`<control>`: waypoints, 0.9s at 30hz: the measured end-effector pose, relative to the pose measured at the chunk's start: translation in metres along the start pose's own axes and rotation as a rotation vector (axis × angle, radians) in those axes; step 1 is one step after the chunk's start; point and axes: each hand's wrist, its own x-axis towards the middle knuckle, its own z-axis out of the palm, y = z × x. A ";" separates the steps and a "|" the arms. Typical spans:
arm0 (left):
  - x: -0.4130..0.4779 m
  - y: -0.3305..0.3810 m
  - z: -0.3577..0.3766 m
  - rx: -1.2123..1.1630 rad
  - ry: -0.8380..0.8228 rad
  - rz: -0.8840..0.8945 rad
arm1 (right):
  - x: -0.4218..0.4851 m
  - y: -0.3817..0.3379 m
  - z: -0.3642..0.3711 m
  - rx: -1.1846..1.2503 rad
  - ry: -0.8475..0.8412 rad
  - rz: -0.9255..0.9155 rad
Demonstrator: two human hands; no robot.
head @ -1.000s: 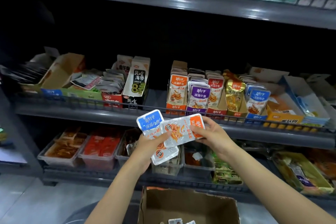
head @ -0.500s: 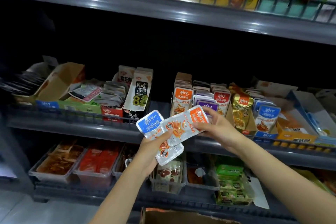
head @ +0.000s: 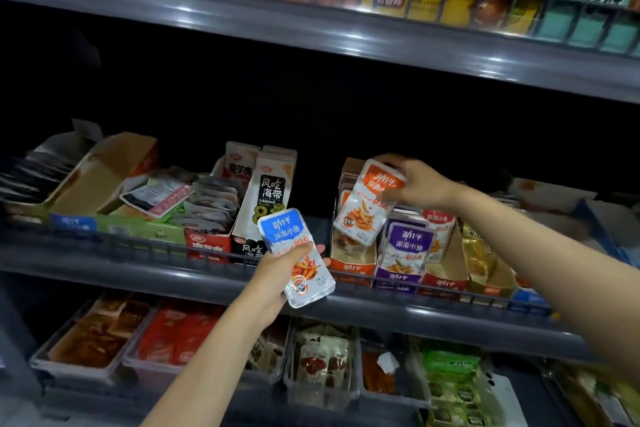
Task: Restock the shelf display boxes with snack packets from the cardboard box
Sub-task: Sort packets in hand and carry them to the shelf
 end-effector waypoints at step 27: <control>-0.004 -0.001 0.000 0.163 -0.125 0.024 | 0.019 0.011 0.029 -0.250 0.084 -0.221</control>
